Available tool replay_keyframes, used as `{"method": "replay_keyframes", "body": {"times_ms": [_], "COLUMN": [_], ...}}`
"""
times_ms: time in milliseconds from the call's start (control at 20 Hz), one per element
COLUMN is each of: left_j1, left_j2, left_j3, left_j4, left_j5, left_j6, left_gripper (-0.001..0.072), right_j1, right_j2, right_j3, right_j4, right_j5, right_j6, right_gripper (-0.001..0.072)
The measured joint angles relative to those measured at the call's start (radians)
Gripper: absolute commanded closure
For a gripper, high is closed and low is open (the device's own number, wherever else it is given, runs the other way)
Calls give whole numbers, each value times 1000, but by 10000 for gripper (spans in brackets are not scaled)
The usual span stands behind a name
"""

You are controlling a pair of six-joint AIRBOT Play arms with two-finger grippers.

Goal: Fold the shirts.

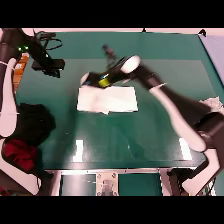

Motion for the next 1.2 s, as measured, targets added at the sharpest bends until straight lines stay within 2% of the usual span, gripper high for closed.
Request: {"method": "replay_keyframes", "body": {"times_ms": [100,200,400,500,600,650,800,1000,1050,1100,1150,1200], "left_j1": [9,14,19,19,21,21,21,21,21,21,20,21], "left_j2": [2,5,6,6,6,6,6,6,6,6,6,6], "left_j3": [-19,-31,-41,-43,-43,-44,-44,-44,-44,-44,-44,-44], "left_j4": [4,4,7,6,7,7,7,7,7,7,7,7], "left_j5": [0,-4,-7,-8,-8,-10,-11,-1,2,2,2,1], "left_j6": [18,34,46,49,49,50,49,37,33,31,29,26], "left_gripper": [688,688,688,688,688,689,688,688,688,688,688,688], "right_j1": [48,25,-174,-317,-456,-513,-608,-592,-572,-553,-534,-522], "right_j2": [-41,-47,8,43,71,79,85,37,19,4,-8,-19], "right_j3": [-7,-11,-15,-24,-67,-106,-256,-372,-379,-378,-369,-352], "right_j4": [-8,-26,-90,-133,-158,-161,-124,31,75,106,123,145], "right_j5": [-121,-132,45,173,283,330,380,368,364,359,346,337], "right_j6": [3,6,7,7,8,8,-12,-87,-106,-123,-139,-151], "right_gripper": [219,224,222,192,118,118,118,126,174,362,584,695]}}
